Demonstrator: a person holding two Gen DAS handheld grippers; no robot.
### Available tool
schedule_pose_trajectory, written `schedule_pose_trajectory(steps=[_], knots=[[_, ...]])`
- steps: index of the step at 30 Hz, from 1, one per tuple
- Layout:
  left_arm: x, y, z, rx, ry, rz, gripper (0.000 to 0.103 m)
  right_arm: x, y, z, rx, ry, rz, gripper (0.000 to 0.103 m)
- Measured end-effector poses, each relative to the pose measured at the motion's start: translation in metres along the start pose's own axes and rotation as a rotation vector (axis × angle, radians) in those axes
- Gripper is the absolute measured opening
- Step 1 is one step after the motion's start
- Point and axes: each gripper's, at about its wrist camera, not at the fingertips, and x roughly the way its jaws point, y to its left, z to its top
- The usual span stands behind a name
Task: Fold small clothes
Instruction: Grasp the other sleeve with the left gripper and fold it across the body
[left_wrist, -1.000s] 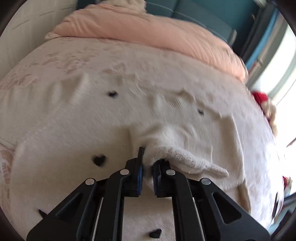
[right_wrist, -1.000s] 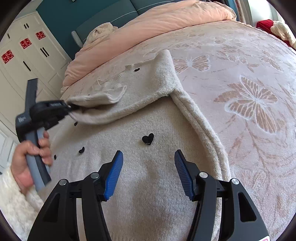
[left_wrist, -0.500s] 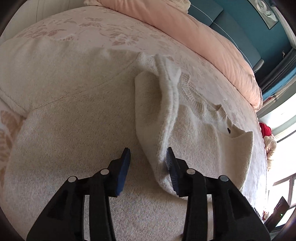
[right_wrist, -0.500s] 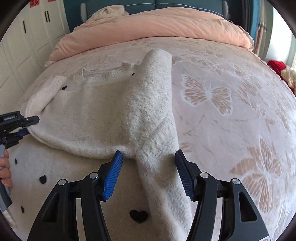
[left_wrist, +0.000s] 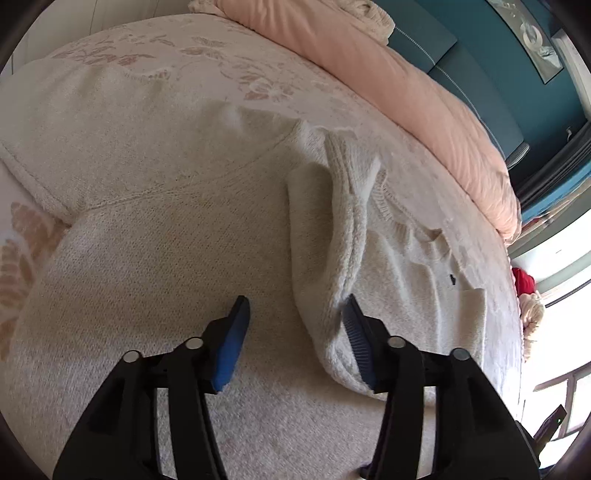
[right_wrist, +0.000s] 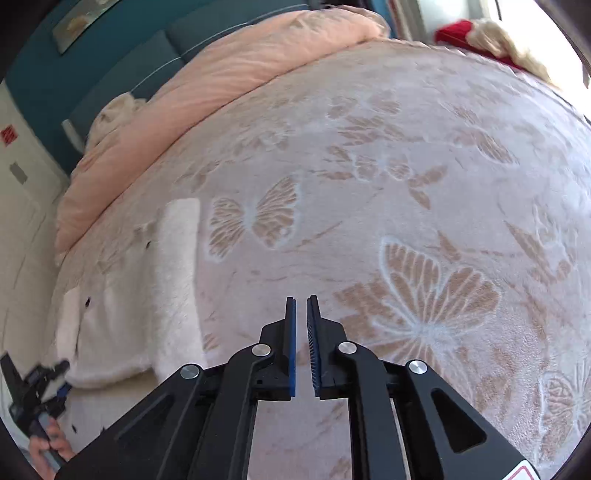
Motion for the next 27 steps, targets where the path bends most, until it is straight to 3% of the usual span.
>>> schedule_pose_trajectory(steps=[2, 3, 5, 8, 9, 10, 11, 12, 13, 14, 16, 18, 19, 21, 23, 25, 26, 27], knots=[[-0.003, -0.003, 0.001, -0.007, -0.014, 0.014, 0.069, -0.008, 0.043, -0.014, -0.198, -0.001, 0.032, 0.043], [-0.001, -0.004, 0.002, -0.008, -0.005, 0.012, 0.069, -0.009, 0.065, -0.024, -0.288, 0.000, 0.042, 0.067], [0.006, -0.009, 0.005, 0.003, 0.023, 0.015, 0.069, -0.001, 0.108, -0.047, -0.478, 0.005, 0.035, 0.072], [0.019, -0.022, 0.011, 0.044, 0.058, 0.043, 0.073, 0.031, 0.162, -0.079, -0.746, 0.046, -0.091, 0.071], [0.024, -0.027, 0.012, 0.060, 0.072, 0.062, 0.074, 0.039, 0.173, -0.085, -0.795, 0.044, -0.135, 0.070], [0.030, -0.030, 0.015, 0.068, 0.081, 0.089, 0.074, 0.046, 0.178, -0.083, -0.810, 0.030, -0.160, 0.063], [0.035, -0.030, 0.018, 0.066, 0.086, 0.103, 0.074, 0.048, 0.180, -0.078, -0.789, 0.018, -0.159, 0.048], [0.038, -0.030, 0.022, 0.056, 0.082, 0.103, 0.067, 0.048, 0.178, -0.066, -0.737, 0.015, -0.158, 0.003], [0.038, -0.030, 0.026, 0.044, 0.064, 0.081, 0.041, 0.044, 0.168, -0.050, -0.649, 0.016, -0.130, 0.005], [0.036, -0.029, 0.028, 0.031, 0.053, 0.032, 0.029, 0.034, 0.152, -0.031, -0.526, -0.015, -0.076, 0.005], [0.021, -0.023, 0.034, -0.014, 0.001, -0.088, 0.021, 0.018, 0.108, 0.000, -0.308, -0.078, -0.053, 0.005], [0.012, -0.017, 0.031, -0.018, -0.064, -0.089, 0.020, 0.017, 0.053, 0.013, -0.118, -0.077, -0.068, 0.005], [0.018, -0.011, 0.027, -0.017, -0.048, -0.071, 0.020, 0.028, 0.028, 0.012, -0.046, -0.018, -0.052, 0.006], [0.038, 0.005, 0.016, -0.045, 0.052, -0.043, 0.018, 0.052, -0.003, 0.000, 0.008, 0.108, 0.012, 0.007], [0.032, 0.015, 0.008, -0.093, 0.024, -0.088, 0.019, 0.042, -0.007, -0.007, -0.002, 0.082, 0.050, 0.014], [0.022, 0.011, 0.005, -0.114, 0.031, -0.126, 0.034, 0.025, 0.001, -0.011, -0.040, 0.056, 0.018, 0.031], [0.018, 0.007, 0.003, -0.125, 0.035, -0.159, 0.039, 0.016, 0.004, -0.013, -0.057, 0.038, 0.009, 0.034], [0.015, 0.001, 0.001, -0.131, 0.036, -0.173, 0.054, 0.006, 0.006, -0.016, -0.069, 0.016, 0.007, 0.037]])
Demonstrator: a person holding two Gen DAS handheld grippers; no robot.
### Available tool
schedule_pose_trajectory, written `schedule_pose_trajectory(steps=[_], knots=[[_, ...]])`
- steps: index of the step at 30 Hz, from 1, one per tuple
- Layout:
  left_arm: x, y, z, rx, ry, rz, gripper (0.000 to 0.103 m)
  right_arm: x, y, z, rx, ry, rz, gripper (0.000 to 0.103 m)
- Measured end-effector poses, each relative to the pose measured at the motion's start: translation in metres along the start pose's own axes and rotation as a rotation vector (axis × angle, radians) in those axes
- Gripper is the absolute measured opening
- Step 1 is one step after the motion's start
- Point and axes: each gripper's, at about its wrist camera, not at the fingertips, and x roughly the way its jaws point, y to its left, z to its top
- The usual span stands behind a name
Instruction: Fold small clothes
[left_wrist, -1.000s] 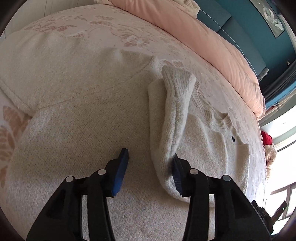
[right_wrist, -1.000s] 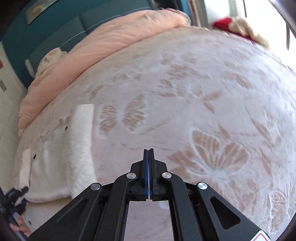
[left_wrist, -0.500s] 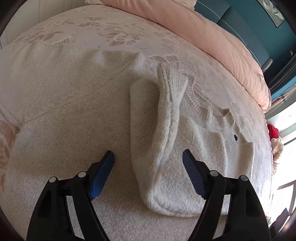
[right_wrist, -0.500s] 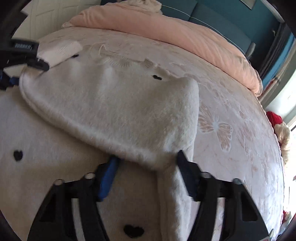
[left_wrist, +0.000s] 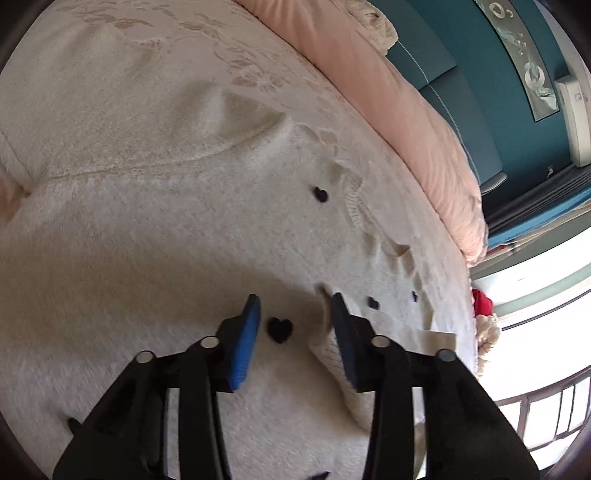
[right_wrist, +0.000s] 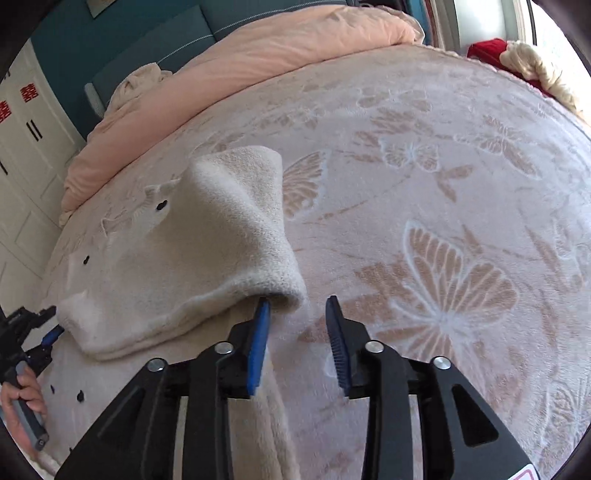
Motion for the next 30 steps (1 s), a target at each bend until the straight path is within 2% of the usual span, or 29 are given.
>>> schedule_pose_trajectory(steps=[1, 2, 3, 5, 6, 7, 8, 9, 10, 12, 14, 15, 16, 17, 18, 19, 20, 21, 22, 24, 27, 30], knots=[[0.001, -0.007, -0.003, 0.002, 0.010, -0.001, 0.071, -0.009, 0.003, -0.005, -0.003, -0.014, 0.009, 0.039], [0.007, -0.016, -0.009, 0.004, 0.030, -0.005, 0.078, -0.016, 0.005, -0.009, 0.001, -0.021, 0.029, 0.039], [0.015, -0.021, -0.009, 0.003, 0.061, -0.010, 0.083, -0.022, 0.008, -0.016, 0.008, -0.023, 0.050, 0.041], [0.036, -0.029, -0.012, 0.002, 0.106, 0.005, 0.082, -0.029, 0.015, -0.028, 0.008, -0.011, 0.087, 0.042], [0.039, -0.034, -0.013, 0.008, 0.095, 0.012, 0.071, -0.031, 0.020, -0.034, 0.000, 0.000, 0.093, 0.042], [0.043, -0.040, -0.013, 0.026, 0.094, -0.005, 0.038, -0.032, 0.024, -0.041, -0.009, 0.007, 0.092, 0.042], [0.046, -0.045, -0.010, 0.041, 0.120, -0.025, 0.022, -0.034, 0.028, -0.048, -0.017, 0.014, 0.092, 0.042], [0.046, -0.052, -0.007, 0.047, 0.138, -0.076, 0.013, -0.036, 0.031, -0.054, -0.027, 0.018, 0.094, 0.042], [0.035, -0.059, -0.002, 0.062, 0.111, -0.125, 0.013, -0.040, 0.035, -0.061, -0.035, 0.018, 0.094, 0.042], [0.007, -0.078, 0.006, 0.164, 0.006, -0.158, 0.013, -0.046, 0.038, -0.072, -0.044, 0.014, 0.104, 0.042], [-0.012, -0.085, 0.015, 0.231, -0.061, -0.144, 0.013, -0.049, 0.038, -0.080, -0.041, 0.018, 0.112, 0.046], [-0.010, -0.081, 0.019, 0.250, -0.073, -0.098, 0.018, -0.047, 0.038, -0.083, -0.043, 0.028, 0.109, 0.047], [0.002, -0.073, 0.022, 0.262, -0.048, -0.012, 0.021, -0.044, 0.038, -0.086, -0.046, 0.040, 0.099, 0.047], [0.019, -0.059, 0.025, 0.248, 0.025, 0.063, 0.021, -0.039, 0.038, -0.087, -0.046, 0.056, 0.091, 0.047], [0.030, -0.041, 0.026, 0.210, 0.095, 0.120, 0.020, -0.037, 0.038, -0.087, -0.042, 0.063, 0.093, 0.047], [0.033, -0.027, 0.026, 0.164, 0.120, 0.152, 0.021, -0.038, 0.040, -0.084, -0.039, 0.055, 0.103, 0.047], [0.026, -0.017, 0.025, 0.134, 0.104, 0.122, 0.021, -0.040, 0.044, -0.079, -0.047, 0.041, 0.115, 0.047], [0.017, -0.010, 0.024, 0.117, 0.073, 0.092, 0.027, -0.042, 0.050, -0.072, -0.066, 0.028, 0.120, 0.047], [0.008, -0.006, 0.023, 0.106, 0.053, 0.093, 0.035, -0.042, 0.057, -0.066, -0.087, 0.018, 0.126, 0.047], [-0.007, 0.001, 0.016, 0.080, 0.045, 0.058, 0.037, -0.038, 0.072, -0.052, -0.123, 0.011, 0.154, 0.047], [-0.023, 0.006, -0.009, 0.033, 0.067, -0.003, 0.053, -0.028, 0.096, -0.041, -0.148, 0.025, 0.219, 0.047], [-0.021, 0.013, -0.031, -0.039, 0.125, -0.056, 0.053, -0.013, 0.128, -0.039, -0.141, 0.087, 0.344, 0.048]])
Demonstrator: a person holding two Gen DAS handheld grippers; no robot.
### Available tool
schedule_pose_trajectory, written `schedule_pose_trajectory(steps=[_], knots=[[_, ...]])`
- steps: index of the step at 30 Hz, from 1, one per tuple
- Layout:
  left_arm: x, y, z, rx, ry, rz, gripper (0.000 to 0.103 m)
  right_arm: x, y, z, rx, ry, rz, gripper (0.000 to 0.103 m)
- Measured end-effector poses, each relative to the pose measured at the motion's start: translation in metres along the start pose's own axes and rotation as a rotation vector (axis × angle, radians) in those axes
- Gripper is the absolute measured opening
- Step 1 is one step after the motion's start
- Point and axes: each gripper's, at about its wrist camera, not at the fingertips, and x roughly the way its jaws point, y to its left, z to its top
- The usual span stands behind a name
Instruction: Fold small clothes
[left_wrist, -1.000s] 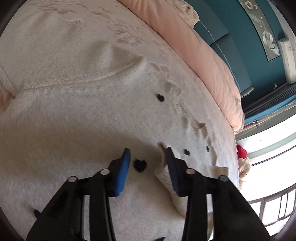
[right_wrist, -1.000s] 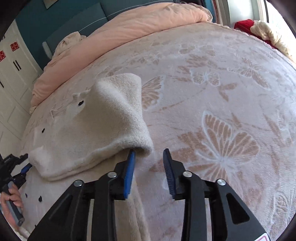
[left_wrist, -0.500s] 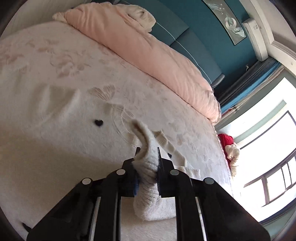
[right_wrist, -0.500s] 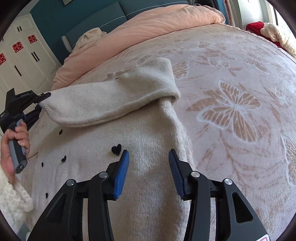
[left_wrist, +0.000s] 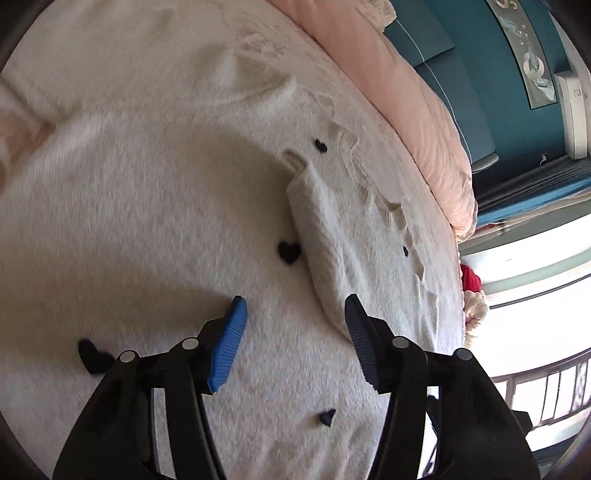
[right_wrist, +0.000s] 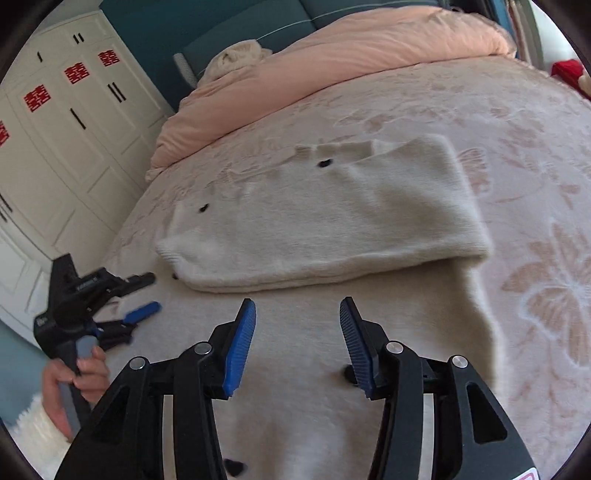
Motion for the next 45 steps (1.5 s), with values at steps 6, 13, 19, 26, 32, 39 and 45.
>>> schedule_pose_trajectory(steps=[6, 13, 19, 26, 32, 39, 45], knots=[[-0.037, -0.003, -0.017, 0.051, -0.095, 0.058, 0.053, 0.069, 0.102, 0.003, -0.249, 0.090, 0.044, 0.048], [-0.074, 0.027, -0.024, 0.109, -0.134, 0.173, 0.054, 0.153, 0.154, 0.021, -0.484, 0.192, -0.110, 0.010], [-0.083, 0.055, -0.025, 0.088, -0.141, 0.203, 0.054, 0.090, 0.125, 0.081, -0.155, -0.003, 0.177, 0.007], [-0.088, 0.049, -0.027, 0.086, -0.133, 0.168, 0.055, 0.155, 0.172, 0.023, -0.439, 0.258, 0.043, 0.010], [-0.093, 0.056, -0.025, 0.073, -0.134, 0.189, 0.060, 0.146, 0.174, 0.031, -0.453, 0.194, 0.009, 0.029], [-0.100, 0.058, -0.030, 0.090, -0.142, 0.199, 0.060, 0.189, 0.163, 0.061, -0.436, 0.199, -0.100, 0.011], [-0.106, 0.062, -0.024, 0.087, -0.154, 0.170, 0.060, 0.150, 0.120, 0.100, 0.035, 0.181, 0.441, 0.012]])
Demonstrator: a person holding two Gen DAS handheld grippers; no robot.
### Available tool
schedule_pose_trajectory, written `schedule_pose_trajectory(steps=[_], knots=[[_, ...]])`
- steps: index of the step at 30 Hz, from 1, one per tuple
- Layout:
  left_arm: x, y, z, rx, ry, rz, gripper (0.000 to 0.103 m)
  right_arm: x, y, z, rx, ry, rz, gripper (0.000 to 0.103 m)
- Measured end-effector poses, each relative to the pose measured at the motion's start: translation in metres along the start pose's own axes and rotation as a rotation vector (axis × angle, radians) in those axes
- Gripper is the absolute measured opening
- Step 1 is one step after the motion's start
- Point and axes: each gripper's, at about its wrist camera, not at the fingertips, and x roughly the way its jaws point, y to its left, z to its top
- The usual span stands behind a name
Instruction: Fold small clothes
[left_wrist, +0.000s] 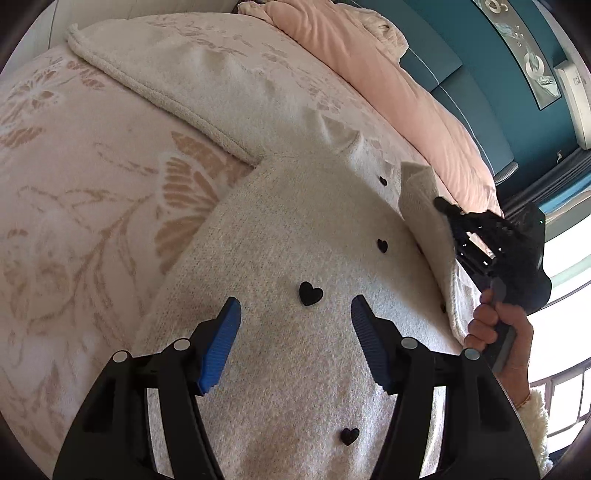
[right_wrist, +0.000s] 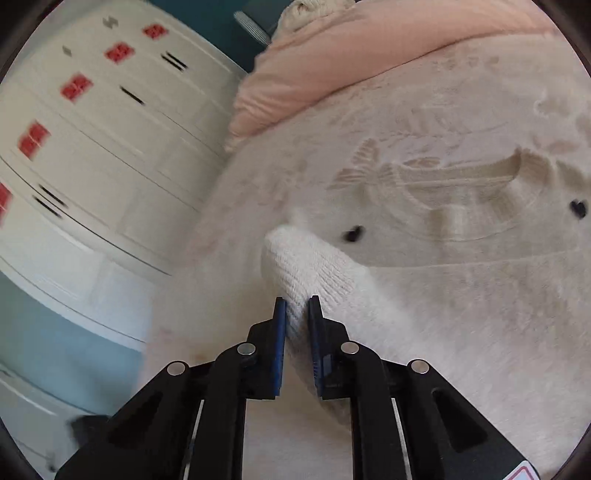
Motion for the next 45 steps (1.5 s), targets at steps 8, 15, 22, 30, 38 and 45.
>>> schedule_pose_trajectory(steps=[8, 15, 22, 30, 38, 45], knots=[[-0.007, 0.008, 0.013, -0.050, -0.015, -0.016, 0.061, 0.038, 0.018, -0.037, -0.130, 0.108, -0.219, 0.019], [-0.018, 0.089, 0.111, -0.248, -0.142, 0.055, 0.064, -0.074, 0.039, -0.146, -0.325, -0.040, -0.534, 0.052], [-0.004, 0.180, 0.208, -0.508, -0.306, 0.197, 0.048, -0.153, 0.007, -0.240, -0.120, -0.024, -0.578, 0.054], [-0.015, 0.043, 0.234, -0.167, -0.341, 0.062, 0.007, -0.171, 0.003, -0.268, -0.018, -0.051, -0.553, 0.055], [0.034, -0.187, 0.052, 0.299, -0.034, -0.271, 0.016, -0.187, 0.000, -0.251, 0.011, -0.152, -0.527, 0.055], [0.067, -0.123, -0.030, 0.085, 0.133, -0.198, 0.040, -0.203, -0.010, -0.210, -0.035, -0.185, -0.533, 0.064]])
